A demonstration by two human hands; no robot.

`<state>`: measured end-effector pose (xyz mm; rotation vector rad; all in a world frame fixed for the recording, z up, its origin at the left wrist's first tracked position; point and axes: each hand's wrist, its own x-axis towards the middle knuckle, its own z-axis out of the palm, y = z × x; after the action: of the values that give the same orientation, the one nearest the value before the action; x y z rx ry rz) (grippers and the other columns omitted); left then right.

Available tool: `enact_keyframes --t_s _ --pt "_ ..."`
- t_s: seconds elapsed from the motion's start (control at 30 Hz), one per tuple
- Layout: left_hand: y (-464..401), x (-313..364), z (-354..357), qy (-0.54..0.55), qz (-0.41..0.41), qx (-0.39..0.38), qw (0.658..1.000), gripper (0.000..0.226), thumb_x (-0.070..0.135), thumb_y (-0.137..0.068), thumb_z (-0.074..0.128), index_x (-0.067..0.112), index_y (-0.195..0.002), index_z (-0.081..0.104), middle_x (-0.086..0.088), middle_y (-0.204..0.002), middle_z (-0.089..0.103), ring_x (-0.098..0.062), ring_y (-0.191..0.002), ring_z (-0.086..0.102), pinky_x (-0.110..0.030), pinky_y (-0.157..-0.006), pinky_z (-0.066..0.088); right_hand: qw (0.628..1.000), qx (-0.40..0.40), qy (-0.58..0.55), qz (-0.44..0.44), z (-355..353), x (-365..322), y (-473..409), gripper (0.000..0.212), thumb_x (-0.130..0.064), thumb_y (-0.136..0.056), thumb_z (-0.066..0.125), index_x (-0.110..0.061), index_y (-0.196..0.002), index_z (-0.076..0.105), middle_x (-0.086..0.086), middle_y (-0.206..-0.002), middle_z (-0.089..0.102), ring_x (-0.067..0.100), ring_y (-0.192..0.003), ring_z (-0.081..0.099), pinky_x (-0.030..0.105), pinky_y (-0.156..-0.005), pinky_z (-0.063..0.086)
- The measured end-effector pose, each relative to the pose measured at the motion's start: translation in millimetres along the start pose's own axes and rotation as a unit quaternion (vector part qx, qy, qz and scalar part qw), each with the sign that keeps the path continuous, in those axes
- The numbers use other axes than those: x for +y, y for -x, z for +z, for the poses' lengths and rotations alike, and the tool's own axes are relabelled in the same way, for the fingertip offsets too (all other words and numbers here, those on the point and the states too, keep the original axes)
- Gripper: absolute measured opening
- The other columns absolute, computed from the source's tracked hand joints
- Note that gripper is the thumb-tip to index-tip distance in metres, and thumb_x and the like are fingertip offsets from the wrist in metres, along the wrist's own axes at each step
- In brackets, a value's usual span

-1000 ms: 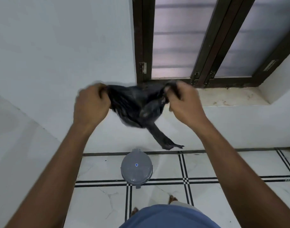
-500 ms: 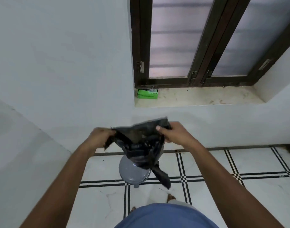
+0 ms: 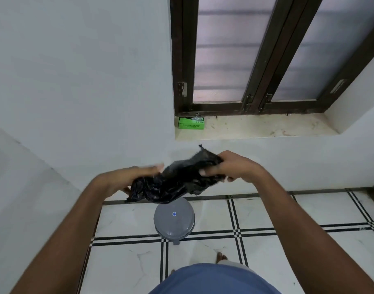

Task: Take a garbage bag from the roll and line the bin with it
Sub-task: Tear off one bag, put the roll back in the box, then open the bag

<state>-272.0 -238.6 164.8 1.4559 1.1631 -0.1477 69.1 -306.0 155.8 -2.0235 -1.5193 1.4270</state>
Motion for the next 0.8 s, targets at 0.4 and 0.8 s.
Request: enact_keyframes --t_s 0.4,0.8 --pt "-5.6 36.3 -22.0 -0.055 0.206 0.583 0.784 0.052 0.039 -0.113 0.047 0.005 -0.077 0.062 -0.009 -0.078 0.066 -0.032 -0.080 0.065 -0.033 -0.073 0.044 0.978 0.168 0.031 -0.120 -33.2 -68.4 27.2 0.016 -0.026 -0.105 0.073 -0.015 -0.110 0.082 0.006 -0.097 0.076 0.020 -0.085 0.065 0.031 -0.067 0.060" --pt "-75.9 -127.0 77.7 -0.297 -0.049 0.036 0.953 0.030 0.022 -0.105 0.056 0.015 -0.078 0.065 -0.013 -0.098 0.076 -0.028 -0.093 0.068 -0.032 -0.073 0.045 0.954 -0.080 0.264 0.116 99.9 66.1 -11.6 0.041 -0.010 -0.098 0.052 -0.008 -0.135 0.072 0.020 -0.129 0.073 0.040 -0.107 0.077 0.041 -0.081 0.066"
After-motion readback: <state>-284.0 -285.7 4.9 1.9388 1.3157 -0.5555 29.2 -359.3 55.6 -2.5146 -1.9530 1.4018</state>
